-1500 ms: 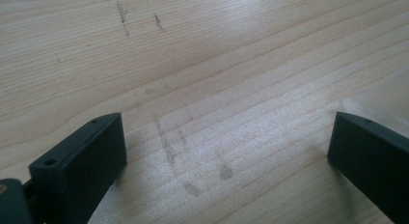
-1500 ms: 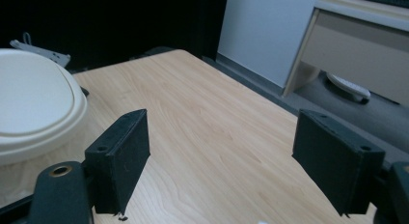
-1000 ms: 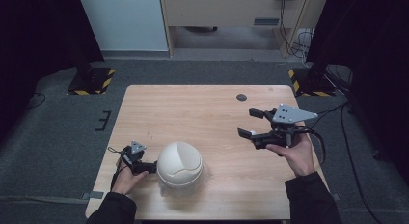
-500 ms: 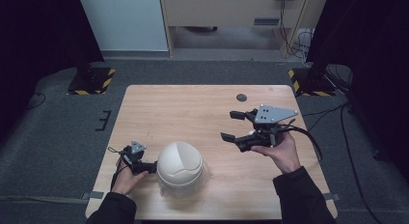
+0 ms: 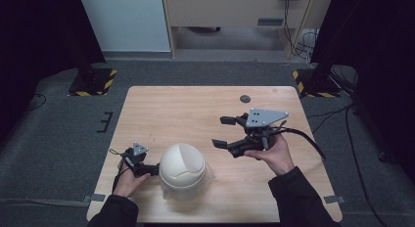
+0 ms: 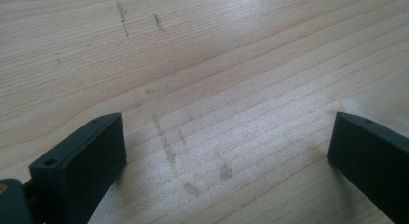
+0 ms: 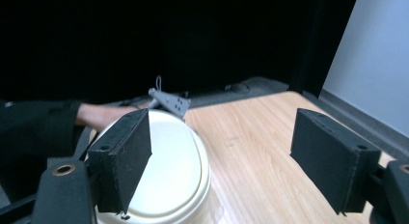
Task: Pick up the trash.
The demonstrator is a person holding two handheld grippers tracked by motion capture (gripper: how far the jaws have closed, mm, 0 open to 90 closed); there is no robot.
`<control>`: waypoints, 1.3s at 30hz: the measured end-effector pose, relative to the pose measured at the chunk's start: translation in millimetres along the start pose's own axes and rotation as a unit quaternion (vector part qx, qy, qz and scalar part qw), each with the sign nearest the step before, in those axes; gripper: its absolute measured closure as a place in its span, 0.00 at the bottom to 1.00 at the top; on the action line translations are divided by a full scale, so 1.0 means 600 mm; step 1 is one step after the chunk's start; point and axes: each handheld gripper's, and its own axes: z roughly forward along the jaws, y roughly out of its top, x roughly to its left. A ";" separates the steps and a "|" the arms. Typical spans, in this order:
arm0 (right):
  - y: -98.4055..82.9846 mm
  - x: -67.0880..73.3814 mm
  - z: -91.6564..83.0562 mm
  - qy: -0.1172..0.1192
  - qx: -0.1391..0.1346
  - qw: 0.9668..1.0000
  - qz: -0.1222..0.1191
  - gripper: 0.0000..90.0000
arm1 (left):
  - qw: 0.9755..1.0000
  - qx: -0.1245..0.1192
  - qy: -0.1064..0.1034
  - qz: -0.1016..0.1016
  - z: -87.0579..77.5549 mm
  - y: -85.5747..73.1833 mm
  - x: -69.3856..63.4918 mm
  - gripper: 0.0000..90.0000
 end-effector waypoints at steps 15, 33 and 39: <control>-0.052 0.028 0.037 0.039 0.032 0.999 0.022 0.26 | 1.000 0.000 0.000 0.000 0.000 0.000 0.000 0.00; -0.074 0.055 0.068 0.073 0.058 0.996 0.016 0.27 | 1.000 0.000 0.000 0.000 0.000 0.000 0.000 0.00; -0.067 0.064 0.079 0.085 0.060 0.995 0.011 0.27 | 1.000 -0.001 0.000 -0.001 0.000 0.000 0.000 0.00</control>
